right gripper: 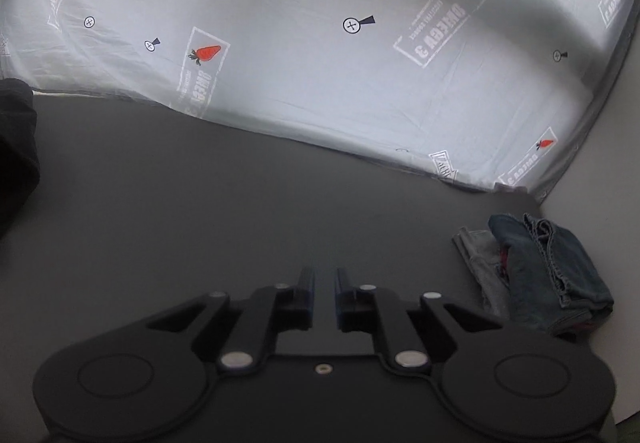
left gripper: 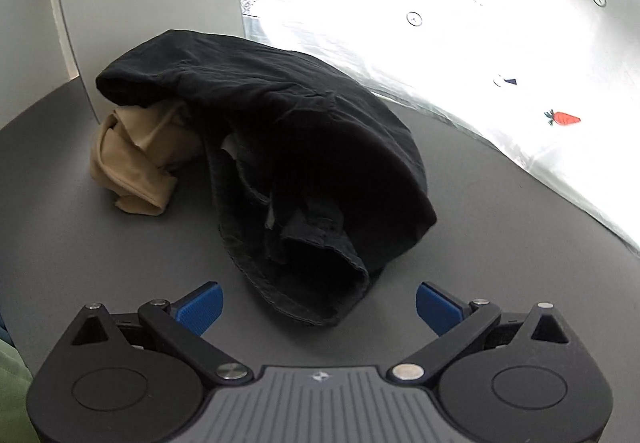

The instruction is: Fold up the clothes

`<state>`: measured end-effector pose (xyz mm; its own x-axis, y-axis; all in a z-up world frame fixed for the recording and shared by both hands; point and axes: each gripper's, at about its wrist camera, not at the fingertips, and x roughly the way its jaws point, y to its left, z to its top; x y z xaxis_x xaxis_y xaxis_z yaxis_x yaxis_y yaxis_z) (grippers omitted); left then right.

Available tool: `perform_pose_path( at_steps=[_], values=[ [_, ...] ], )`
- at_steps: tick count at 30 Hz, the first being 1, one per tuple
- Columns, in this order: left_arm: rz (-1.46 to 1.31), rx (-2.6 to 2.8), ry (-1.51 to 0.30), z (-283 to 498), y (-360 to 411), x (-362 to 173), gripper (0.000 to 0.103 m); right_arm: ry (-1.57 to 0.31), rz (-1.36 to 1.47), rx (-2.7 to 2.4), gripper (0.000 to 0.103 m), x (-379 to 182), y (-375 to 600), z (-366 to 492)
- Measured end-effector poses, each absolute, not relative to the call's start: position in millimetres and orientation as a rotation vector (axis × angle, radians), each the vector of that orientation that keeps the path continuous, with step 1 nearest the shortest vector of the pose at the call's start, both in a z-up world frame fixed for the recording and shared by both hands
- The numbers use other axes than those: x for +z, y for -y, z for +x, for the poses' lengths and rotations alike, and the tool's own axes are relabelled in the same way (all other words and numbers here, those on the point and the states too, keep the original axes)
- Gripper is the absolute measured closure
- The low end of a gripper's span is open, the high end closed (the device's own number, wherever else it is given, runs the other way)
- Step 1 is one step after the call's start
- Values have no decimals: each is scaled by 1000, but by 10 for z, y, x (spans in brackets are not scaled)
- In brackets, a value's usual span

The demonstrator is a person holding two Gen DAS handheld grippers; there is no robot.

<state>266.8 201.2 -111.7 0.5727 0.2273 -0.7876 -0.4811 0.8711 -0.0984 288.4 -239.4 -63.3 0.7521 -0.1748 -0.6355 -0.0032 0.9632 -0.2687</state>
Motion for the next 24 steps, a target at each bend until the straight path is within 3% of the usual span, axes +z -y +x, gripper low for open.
perform_pose_path(
  at_steps=[2,4,5,13,24],
  values=[
    [-301,407,-857,2625,-1922,-1046,2,-710,-224,-18,84,-685,2121,2890],
    [-292,405,-838,2582,-1887,-1016,2,-676,-242,80,64,-694,1760,2860],
    [-296,420,-833,2564,-1915,-1021,3,-652,-273,132,62,-688,1570,2857],
    [-474,489,-854,2605,-2622,-1255,25,-503,-481,467,48,-576,76,3109],
    [-587,392,-909,3466,-3573,-1970,24,-385,-812,972,30,-603,-2242,4170]
  ],
)
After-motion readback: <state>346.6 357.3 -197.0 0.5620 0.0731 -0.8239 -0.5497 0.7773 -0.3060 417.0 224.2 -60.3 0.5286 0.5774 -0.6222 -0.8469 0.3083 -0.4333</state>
